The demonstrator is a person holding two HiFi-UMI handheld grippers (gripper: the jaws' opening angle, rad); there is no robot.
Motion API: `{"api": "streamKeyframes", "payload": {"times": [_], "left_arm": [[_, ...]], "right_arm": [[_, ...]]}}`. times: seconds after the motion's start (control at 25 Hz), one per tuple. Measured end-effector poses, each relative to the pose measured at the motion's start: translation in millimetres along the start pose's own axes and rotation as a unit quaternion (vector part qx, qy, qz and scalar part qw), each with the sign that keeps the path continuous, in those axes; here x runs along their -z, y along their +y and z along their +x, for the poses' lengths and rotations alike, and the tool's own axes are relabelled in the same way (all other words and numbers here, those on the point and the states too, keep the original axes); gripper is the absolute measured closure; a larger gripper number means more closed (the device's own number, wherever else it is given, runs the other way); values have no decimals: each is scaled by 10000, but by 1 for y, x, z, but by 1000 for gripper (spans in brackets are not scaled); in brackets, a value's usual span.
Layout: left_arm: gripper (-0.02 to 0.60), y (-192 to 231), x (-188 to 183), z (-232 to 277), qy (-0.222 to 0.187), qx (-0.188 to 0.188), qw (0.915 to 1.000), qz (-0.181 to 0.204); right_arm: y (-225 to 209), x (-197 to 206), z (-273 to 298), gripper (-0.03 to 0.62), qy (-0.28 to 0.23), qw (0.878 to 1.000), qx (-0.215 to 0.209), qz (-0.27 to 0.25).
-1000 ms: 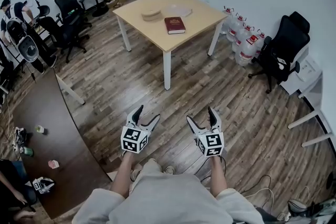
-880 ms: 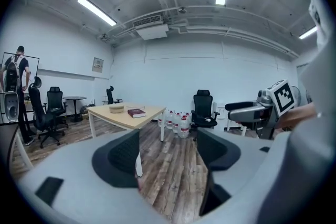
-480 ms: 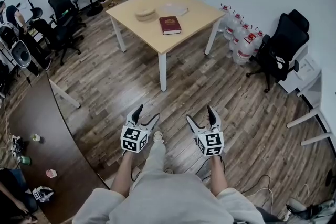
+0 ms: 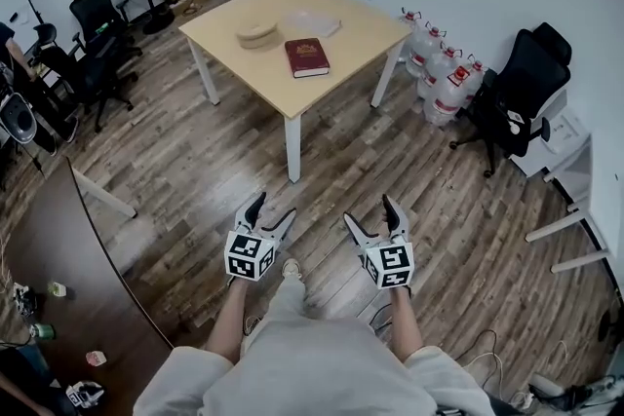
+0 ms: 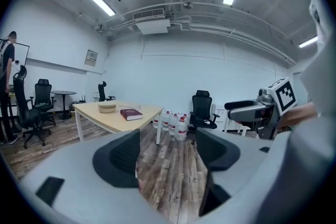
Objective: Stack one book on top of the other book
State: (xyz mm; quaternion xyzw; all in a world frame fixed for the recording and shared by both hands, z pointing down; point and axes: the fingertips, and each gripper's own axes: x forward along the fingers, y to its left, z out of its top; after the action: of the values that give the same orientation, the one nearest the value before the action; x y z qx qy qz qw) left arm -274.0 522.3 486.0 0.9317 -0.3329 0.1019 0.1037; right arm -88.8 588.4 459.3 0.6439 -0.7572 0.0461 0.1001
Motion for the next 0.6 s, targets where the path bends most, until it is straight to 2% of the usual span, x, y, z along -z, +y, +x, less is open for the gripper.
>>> {"api": "streamKeyframes", "payload": {"times": [0.6], "left_arm": [[253, 95, -55, 123, 25, 377, 9993, 61]], "right_arm": [[-54, -38, 131, 195, 42, 9992, 390, 3]]}}
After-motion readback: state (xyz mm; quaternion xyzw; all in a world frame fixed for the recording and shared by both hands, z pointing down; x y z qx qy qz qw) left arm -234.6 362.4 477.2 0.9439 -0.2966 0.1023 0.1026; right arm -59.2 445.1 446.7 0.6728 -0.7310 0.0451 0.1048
